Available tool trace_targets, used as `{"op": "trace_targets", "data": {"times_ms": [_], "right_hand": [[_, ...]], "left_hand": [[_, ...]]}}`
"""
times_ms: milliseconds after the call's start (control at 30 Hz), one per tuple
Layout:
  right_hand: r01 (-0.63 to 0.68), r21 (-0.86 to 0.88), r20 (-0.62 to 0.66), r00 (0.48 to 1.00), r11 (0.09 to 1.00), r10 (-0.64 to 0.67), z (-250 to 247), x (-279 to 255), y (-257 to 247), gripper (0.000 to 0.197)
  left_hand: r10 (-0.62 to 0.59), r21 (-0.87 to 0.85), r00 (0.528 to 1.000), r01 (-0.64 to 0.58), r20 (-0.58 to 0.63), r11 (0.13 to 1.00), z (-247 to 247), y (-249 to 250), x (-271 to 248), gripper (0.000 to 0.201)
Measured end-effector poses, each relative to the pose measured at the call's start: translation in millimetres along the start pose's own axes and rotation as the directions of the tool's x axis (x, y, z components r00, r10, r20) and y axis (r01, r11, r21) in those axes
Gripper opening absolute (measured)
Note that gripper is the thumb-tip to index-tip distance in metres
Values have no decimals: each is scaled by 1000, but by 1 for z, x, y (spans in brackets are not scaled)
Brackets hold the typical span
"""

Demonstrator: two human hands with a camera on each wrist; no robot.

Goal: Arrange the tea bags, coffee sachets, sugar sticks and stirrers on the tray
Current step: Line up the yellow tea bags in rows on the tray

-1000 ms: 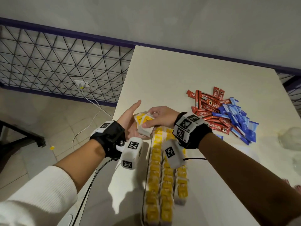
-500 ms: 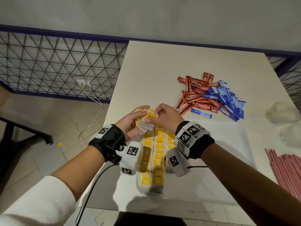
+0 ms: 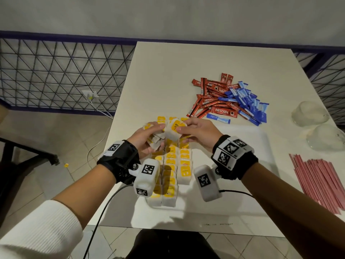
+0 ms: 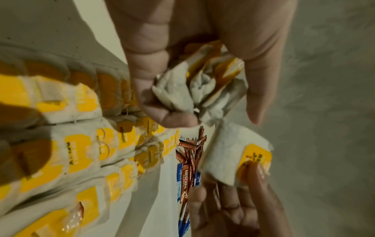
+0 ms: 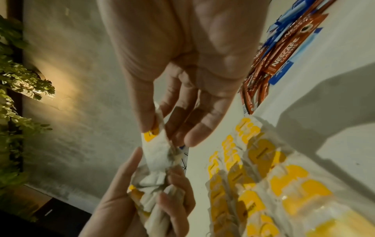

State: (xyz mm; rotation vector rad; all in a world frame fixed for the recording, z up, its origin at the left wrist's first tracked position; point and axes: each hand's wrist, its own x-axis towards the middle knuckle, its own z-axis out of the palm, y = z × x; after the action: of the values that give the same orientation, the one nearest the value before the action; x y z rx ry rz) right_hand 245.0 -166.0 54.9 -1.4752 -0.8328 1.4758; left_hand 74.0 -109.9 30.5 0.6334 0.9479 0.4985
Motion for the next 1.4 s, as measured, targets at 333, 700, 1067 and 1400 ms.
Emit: {"op": "trace_targets", "data": {"times_ms": [333, 700, 1067, 1400], "right_hand": [[-26, -220, 4, 1000, 975, 28, -12, -18, 4, 10], [-66, -131, -35, 997, 989, 62, -25, -44, 30, 14], [-171, -188, 110, 975, 967, 193, -19, -66, 63, 14], [-230, -482, 216, 904, 845, 369, -10, -65, 82, 14]], "left_hand": [[145, 576, 987, -155, 63, 803, 22, 6, -14, 11], [-35, 729, 999, -6, 41, 685, 32, -27, -22, 22], [-186, 903, 982, 41, 43, 427, 30, -54, -38, 19], [-185, 809, 983, 115, -8, 577, 12, -42, -50, 30]]}}
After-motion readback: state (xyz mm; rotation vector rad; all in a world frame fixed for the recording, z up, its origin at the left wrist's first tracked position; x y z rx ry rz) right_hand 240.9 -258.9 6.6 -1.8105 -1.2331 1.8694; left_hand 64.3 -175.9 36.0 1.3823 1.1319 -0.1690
